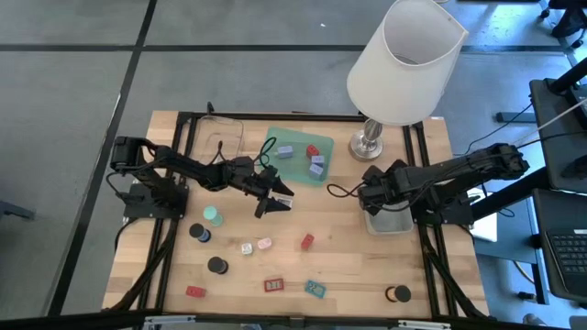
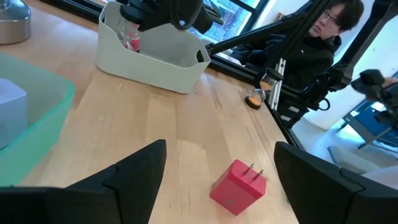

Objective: Pick & Place Office items
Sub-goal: Put the yellow hourglass into the gray bin

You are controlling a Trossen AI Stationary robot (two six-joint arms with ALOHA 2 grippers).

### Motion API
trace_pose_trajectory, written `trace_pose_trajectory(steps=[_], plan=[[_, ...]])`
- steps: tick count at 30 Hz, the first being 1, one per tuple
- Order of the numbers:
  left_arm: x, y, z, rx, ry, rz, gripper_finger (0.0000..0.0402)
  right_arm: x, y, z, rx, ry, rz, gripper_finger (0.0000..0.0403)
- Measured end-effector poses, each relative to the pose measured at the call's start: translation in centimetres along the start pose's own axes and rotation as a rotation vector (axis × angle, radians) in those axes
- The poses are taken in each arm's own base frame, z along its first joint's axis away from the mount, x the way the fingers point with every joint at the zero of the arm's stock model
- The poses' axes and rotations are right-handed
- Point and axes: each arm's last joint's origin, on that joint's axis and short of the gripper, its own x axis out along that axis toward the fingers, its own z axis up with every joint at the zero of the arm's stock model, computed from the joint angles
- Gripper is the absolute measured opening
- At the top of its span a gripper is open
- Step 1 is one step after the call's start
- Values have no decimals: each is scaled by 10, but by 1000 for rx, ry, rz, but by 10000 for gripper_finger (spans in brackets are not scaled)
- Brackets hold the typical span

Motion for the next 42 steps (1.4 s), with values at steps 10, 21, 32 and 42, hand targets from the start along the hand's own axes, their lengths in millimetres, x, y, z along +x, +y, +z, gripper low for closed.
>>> trace_pose_trajectory(steps=[10,21,32,42], plan=[[0,0,0,6,0,0,294,-63,-7,16,117,20,99,293],[0,0,0,15,3,1,294,-101,28,-41,326,298,309,272],[0,1,0,18,-1,2,294,-115,62,-84,556,575,322,272],[-1,4,2,-22,-6,13,294,-111,105,-114,529,617,360,272]])
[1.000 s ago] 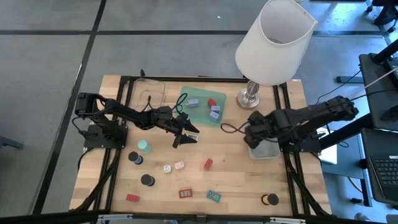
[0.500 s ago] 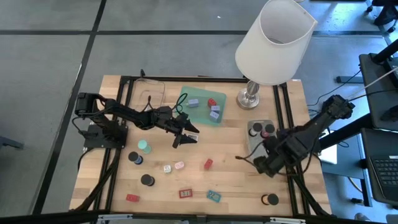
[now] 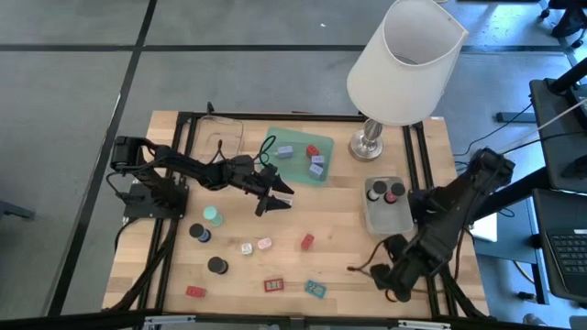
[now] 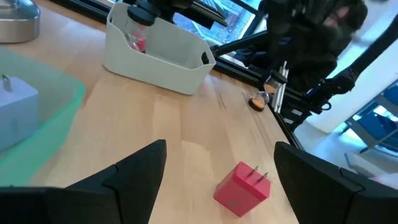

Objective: Pick & Place Office items
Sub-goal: Put the yellow hourglass into the gray bin

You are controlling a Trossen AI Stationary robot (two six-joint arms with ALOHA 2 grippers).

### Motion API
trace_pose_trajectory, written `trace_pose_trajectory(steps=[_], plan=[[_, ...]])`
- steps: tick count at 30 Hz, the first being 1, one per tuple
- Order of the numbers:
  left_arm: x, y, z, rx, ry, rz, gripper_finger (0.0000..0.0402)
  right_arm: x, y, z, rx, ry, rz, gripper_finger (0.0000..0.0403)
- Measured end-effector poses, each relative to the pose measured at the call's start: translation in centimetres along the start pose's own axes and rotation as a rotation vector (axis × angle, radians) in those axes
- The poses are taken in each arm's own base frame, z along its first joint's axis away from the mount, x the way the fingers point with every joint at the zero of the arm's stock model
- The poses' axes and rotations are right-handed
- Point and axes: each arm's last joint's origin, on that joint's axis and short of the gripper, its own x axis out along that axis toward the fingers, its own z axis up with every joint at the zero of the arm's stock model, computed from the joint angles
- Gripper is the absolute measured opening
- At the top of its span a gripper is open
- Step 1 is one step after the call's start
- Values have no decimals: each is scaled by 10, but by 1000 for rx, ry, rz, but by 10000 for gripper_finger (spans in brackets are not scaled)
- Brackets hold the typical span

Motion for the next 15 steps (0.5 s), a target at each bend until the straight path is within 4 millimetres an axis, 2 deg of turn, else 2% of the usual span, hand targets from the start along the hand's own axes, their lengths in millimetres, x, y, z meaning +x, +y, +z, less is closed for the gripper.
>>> trace_pose_trajectory(steps=[6,11,15], plan=[[2,-4,-2,-16,5,-12,294,28,9,-16,-25,-11,1,272],[3,-8,-1,-56,-6,-24,294,43,11,-21,-38,-38,-20,272],[4,-12,-2,-58,-10,-37,294,43,10,-22,-44,-73,-5,272]])
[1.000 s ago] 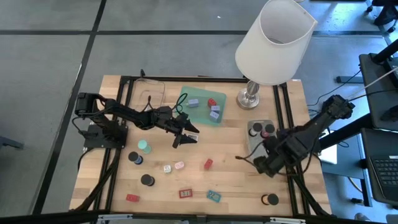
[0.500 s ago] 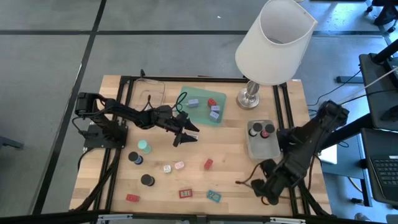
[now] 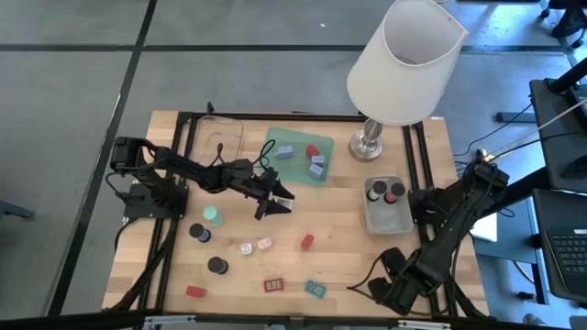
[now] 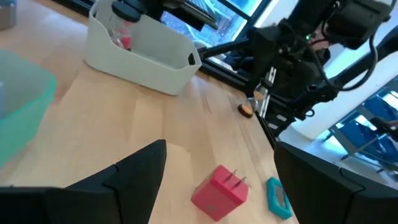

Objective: Pick & Place Office items
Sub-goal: Put the yellow hourglass into the gray bin

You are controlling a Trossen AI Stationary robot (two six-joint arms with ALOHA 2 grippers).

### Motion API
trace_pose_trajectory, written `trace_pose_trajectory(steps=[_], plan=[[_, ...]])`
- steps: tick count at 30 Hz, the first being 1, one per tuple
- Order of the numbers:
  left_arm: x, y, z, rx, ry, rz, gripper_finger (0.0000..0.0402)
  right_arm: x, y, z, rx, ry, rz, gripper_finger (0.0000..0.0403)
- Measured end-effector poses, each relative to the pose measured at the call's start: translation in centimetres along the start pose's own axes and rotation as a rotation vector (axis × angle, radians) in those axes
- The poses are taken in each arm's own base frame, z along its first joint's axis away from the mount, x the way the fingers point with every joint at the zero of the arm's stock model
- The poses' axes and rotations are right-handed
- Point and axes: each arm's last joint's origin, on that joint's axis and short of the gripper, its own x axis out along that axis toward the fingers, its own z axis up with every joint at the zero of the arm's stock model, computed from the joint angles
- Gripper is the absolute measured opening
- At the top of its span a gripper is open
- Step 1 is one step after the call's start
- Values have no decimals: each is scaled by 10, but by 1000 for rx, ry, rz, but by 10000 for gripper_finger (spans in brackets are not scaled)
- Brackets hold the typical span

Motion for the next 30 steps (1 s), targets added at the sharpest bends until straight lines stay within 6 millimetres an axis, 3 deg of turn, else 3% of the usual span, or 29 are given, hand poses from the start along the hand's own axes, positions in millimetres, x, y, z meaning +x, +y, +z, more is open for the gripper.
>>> trace_pose_trajectory(steps=[9,19,30], plan=[[1,-5,1,46,-19,-21,294,0,-3,3,-1,-50,-14,272],[2,-5,0,47,-19,-22,294,-14,-8,-16,18,-44,-5,274],[2,-5,0,47,-19,-22,294,-13,-13,-23,93,-82,32,340]])
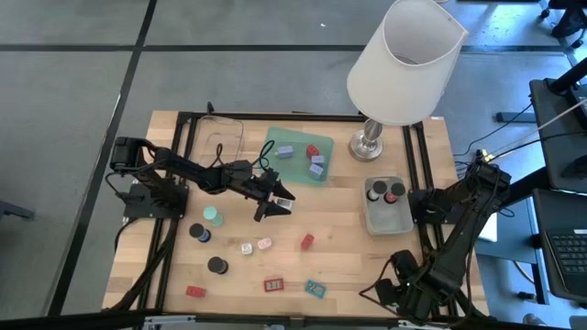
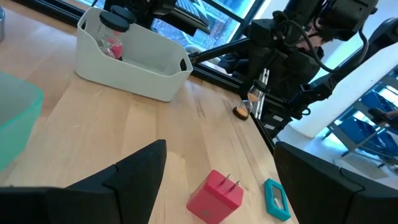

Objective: Pick & Place Office items
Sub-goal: Put the yellow hourglass into the gray bin

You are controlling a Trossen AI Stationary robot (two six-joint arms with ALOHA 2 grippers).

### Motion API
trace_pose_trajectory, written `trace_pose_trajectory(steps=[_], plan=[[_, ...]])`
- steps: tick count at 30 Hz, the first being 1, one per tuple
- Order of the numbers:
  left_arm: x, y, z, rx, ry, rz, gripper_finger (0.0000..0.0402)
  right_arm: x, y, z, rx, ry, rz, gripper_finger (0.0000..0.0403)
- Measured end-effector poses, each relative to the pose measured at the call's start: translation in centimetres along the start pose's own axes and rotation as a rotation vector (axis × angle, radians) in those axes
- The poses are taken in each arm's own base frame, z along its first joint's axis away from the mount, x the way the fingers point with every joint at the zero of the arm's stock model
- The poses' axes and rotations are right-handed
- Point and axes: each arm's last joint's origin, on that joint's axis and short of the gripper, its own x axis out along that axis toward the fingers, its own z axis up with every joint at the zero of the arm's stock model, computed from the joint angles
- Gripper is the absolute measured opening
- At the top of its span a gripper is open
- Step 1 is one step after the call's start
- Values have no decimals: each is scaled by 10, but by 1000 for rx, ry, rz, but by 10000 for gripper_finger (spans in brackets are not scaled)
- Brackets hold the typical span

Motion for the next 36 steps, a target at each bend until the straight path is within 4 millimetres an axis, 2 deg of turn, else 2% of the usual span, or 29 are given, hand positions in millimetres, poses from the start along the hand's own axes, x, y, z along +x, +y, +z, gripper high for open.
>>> trace_pose_trajectory(steps=[5,15,26,36], plan=[[0,0,0,0,0,0,294,1,-2,-2,16,43,-41,356],[0,0,0,0,0,0,294,9,-2,-6,30,63,11,357],[0,0,0,0,0,0,294,28,2,-16,0,105,-24,356],[0,0,0,0,0,0,294,30,2,-16,-14,99,-30,312]])
